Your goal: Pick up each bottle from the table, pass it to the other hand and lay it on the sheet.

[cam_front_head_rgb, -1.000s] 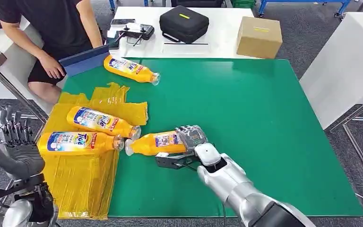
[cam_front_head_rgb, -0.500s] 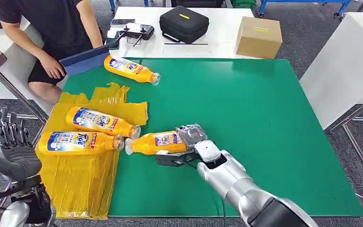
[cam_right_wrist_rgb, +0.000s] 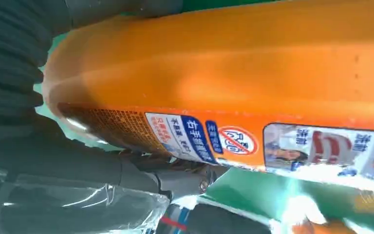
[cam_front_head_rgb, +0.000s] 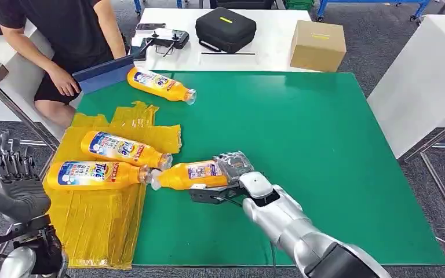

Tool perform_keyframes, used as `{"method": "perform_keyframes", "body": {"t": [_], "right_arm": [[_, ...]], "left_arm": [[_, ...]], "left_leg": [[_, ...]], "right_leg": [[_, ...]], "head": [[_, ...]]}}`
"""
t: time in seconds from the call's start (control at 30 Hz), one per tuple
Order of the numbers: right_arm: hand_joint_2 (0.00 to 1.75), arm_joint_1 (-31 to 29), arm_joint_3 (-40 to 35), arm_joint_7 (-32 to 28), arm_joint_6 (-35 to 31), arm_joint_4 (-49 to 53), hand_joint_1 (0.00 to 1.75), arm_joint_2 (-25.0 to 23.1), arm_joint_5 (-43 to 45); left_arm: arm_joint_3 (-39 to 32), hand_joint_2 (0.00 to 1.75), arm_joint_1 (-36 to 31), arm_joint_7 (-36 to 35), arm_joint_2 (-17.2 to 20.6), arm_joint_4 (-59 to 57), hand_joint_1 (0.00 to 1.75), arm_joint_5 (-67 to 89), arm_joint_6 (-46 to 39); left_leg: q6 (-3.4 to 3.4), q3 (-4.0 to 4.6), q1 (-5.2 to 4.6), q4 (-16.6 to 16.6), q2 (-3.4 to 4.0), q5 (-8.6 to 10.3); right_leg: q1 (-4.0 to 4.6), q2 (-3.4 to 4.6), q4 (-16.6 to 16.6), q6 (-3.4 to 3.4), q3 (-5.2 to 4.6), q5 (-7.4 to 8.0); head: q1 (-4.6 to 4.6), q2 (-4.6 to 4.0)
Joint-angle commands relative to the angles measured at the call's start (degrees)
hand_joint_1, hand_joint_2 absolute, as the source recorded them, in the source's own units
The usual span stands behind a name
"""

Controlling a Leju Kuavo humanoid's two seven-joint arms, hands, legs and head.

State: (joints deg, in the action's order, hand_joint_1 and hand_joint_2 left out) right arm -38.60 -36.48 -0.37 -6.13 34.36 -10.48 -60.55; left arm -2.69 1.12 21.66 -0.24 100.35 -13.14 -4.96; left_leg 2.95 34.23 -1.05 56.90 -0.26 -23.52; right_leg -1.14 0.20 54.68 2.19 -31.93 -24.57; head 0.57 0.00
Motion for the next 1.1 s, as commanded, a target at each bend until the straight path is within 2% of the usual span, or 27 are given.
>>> {"method": "perform_keyframes", "body": {"t": [0.03, 0.07, 0.1, 0.2, 0.27, 0.4, 0.5, 0.6, 0.77, 0.9, 0.93, 1.0, 1.1], "right_arm": [[1.75, 10.81, 4.48, 0.74, 6.13, 47.73, 1.75, 18.60, 9.22], [1.75, 12.94, 6.50, 0.81, 7.50, 53.49, 1.75, 21.46, 10.89], [1.75, 13.42, 7.10, 0.72, 8.11, 54.50, 1.75, 21.91, 11.10], [1.75, 13.51, 7.19, 0.66, 8.23, 53.80, 1.75, 21.44, 11.06], [1.75, 13.21, 6.75, 0.47, 8.09, 52.87, 1.75, 20.98, 10.70], [1.75, 13.34, 6.87, -0.01, 6.47, 52.53, 1.75, 21.09, 10.70], [1.75, 16.15, 9.17, -1.95, 4.55, 57.19, 1.75, 26.39, 14.76], [1.75, 14.86, 10.19, -3.20, 5.24, 56.66, 1.75, 26.84, 17.36], [1.75, 10.39, 9.49, -3.71, 4.74, 48.94, 1.75, 22.55, 22.50], [1.75, 3.77, 7.64, -3.26, 2.28, 36.32, 1.75, 11.66, 26.57], [1.75, 1.72, 7.06, -2.34, 2.06, 33.10, 1.75, 7.97, 27.02], [1.75, -1.38, 6.26, 0.17, 1.44, 28.01, 1.75, 2.22, 26.71], [1.75, -3.61, 5.36, 1.86, -0.39, 22.61, 1.75, -2.22, 25.36]], "left_arm": [[-3.81, 0.00, 4.99, -0.13, -0.20, 2.64, 0.00, 0.16, 1.81], [-4.02, 0.00, 4.57, -0.28, -0.62, 2.45, 0.00, 0.50, 2.36], [-4.02, 0.00, 4.34, -0.33, -0.75, 2.36, 0.00, 0.60, 2.44], [-3.95, 0.00, 3.90, -0.38, -0.75, 2.10, 0.00, 0.66, 2.47], [-3.97, 0.00, 3.81, -0.40, -0.76, 2.03, 0.00, 0.68, 2.46], [-3.94, 0.00, 3.66, -0.46, -0.74, 1.86, 0.00, 0.73, 2.51], [-3.59, 0.00, 2.76, -0.60, -0.72, 1.18, 0.00, 0.83, 2.59], [-3.67, 0.00, 3.72, -0.57, -1.01, 2.42, 0.00, 1.07, 2.16], [-0.57, 0.00, 3.30, -1.55, -0.89, 0.60, 0.00, -0.51, 2.57], [4.73, 0.00, 1.02, -1.56, -0.85, -2.20, 0.00, -2.15, 1.68], [6.39, 1.75, -0.41, -1.93, -0.77, -3.23, 0.00, -2.77, 1.32], [9.33, 1.75, -3.06, -2.63, -0.62, -4.90, 0.00, -3.54, 0.78], [13.06, 1.75, -6.46, -3.63, -1.25, -7.44, 0.00, -4.92, 0.80]], "left_leg": [[-0.28, -0.16, 0.09, 0.08, -0.23, -0.21], [-0.16, 0.03, 0.04, 0.07, -0.25, -0.10], [-0.11, 0.12, 0.02, 0.05, -0.37, -0.05], [-0.21, 0.13, 0.02, 0.12, -0.54, -0.12], [-0.15, 0.23, -0.02, 0.04, -0.32, -0.08], [-0.16, 0.20, -0.03, 0.02, -0.28, -0.07], [-0.13, 0.17, 0.00, 0.01, -0.47, -0.03], [-0.12, 0.14, -0.02, 0.03, -0.40, -0.04], [-0.14, 0.10, -0.03, 0.02, -0.12, -0.08], [-0.25, -0.01, -0.02, -0.04, 0.02, -0.05], [-0.23, 0.01, -0.02, -0.04, 0.07, -0.05], [-0.27, 0.00, -0.03, -0.02, 0.18, -0.04], [-0.30, 0.02, -0.01, -0.03, 0.14, 0.06]], "right_leg": [[0.08, -0.28, -0.05, -0.15, 0.32, -0.25], [0.03, -0.28, -0.02, -0.07, 0.11, -0.15], [0.01, -0.41, -0.03, -0.04, 0.03, -0.13], [0.01, -0.58, -0.03, -0.10, 0.09, -0.20], [-0.02, -0.32, -0.05, -0.09, -0.08, -0.07], [-0.02, -0.33, -0.06, -0.10, -0.09, -0.06], [0.00, -0.50, -0.09, -0.08, -0.04, -0.08], [-0.05, -0.43, -0.06, -0.06, -0.07, -0.08], [-0.02, -0.16, -0.04, -0.08, -0.03, -0.04], [0.00, -0.02, -0.06, -0.16, 0.02, 0.02], [0.00, 0.04, -0.06, -0.15, -0.01, 0.04], [0.00, 0.12, 0.01, -0.18, -0.06, 0.05], [0.03, 0.02, 0.05, -0.14, -0.09, 0.07]], "head": [[0.00, 0.00], [0.00, 0.00], [0.00, 0.00], [0.04, 0.00], [0.00, 0.00], [-0.02, 0.00], [-0.02, 0.00], [0.00, 0.00], [0.00, 0.00], [0.00, 0.00], [0.00, 0.00], [0.00, 0.00], [-0.02, 0.00]]}}
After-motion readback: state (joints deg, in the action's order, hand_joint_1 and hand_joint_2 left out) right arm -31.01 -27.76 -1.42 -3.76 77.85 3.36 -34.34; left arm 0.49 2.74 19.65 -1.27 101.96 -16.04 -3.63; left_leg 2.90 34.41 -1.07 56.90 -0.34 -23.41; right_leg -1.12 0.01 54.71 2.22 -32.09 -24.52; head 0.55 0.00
